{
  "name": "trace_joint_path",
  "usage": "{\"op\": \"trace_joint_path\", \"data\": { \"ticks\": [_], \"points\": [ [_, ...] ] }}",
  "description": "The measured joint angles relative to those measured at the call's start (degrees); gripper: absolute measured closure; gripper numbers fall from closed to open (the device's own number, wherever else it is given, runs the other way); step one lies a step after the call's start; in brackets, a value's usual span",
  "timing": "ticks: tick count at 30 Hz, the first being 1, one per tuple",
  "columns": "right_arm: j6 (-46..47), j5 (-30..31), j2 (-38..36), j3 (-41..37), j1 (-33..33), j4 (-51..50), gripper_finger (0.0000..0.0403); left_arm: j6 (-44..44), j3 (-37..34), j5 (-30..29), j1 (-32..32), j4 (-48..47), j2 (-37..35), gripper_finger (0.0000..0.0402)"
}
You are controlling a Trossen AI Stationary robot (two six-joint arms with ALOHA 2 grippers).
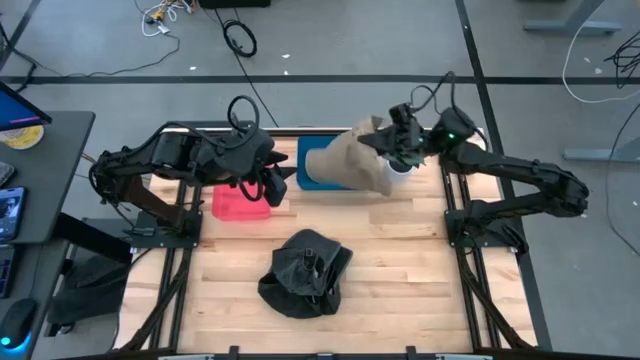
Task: Pick & Place hat
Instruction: Put the brown cap into the blue bin
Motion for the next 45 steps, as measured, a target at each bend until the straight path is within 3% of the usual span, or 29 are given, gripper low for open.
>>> {"op": "trace_joint_path", "data": {
  "ticks": [11, 15, 25, 36, 45],
  "points": [
    [-13.08, -5.04, 13.74, 22.22, -3.64, -24.47, 0.0403, 3.16, 0.0, -0.81, -0.41, 0.0, 0.0, 0.0218],
    [-15.29, -5.83, 18.09, 26.72, -5.78, -28.56, 0.0403, 4.88, 0.0, -0.81, -1.78, 0.0, 0.0, 0.0219],
    [-13.98, -6.57, 25.74, 27.66, -8.18, -28.9, 0.0403, 7.64, 0.0, -2.59, -5.18, -0.3, 0.0, 0.0219],
    [-15.93, -0.5, 31.43, 27.68, -8.16, -29.33, 0.0403, 7.83, 0.0, -3.42, -5.44, -0.3, 0.0, 0.0218],
    [-20.73, 3.76, 31.88, 27.7, -9.01, -36.16, 0.0403, 7.81, 0.0, -3.43, -5.49, -0.26, 0.0, 0.0218]
  ]
}}
